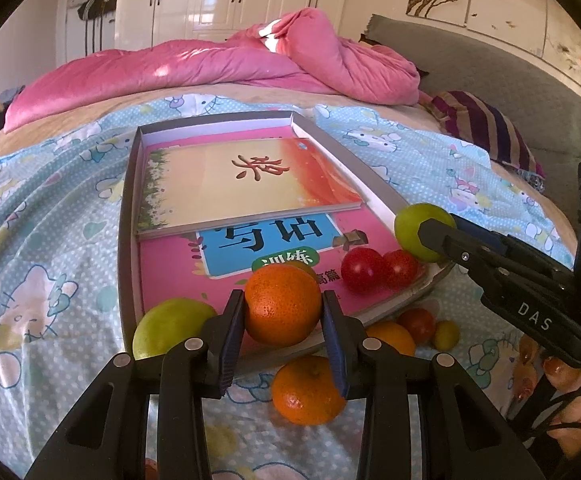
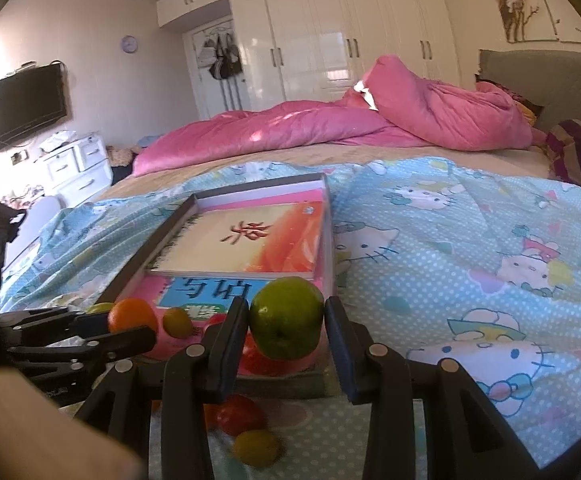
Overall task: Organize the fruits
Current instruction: 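Carry the orange with the left gripper into the grey box while the right gripper places the green citrus there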
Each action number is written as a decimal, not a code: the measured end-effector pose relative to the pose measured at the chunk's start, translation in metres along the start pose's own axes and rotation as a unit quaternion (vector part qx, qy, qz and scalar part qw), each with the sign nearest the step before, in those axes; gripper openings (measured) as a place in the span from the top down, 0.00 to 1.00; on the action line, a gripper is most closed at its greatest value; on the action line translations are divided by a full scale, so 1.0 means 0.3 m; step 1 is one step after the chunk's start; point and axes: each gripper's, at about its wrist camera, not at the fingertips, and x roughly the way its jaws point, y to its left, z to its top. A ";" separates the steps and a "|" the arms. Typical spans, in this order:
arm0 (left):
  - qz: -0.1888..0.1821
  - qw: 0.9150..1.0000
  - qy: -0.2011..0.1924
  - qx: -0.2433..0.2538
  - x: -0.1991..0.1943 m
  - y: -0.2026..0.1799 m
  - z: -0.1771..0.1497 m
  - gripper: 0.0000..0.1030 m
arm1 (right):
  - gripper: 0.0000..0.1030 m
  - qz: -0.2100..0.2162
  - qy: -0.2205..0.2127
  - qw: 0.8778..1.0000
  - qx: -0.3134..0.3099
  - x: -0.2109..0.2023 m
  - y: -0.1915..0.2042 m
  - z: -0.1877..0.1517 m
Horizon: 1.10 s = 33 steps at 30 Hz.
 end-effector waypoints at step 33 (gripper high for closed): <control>-0.019 0.999 -0.027 -0.031 -0.070 0.030 -0.001 0.44 | 0.43 -0.009 -0.014 1.000 -0.006 -0.050 -0.007 -0.013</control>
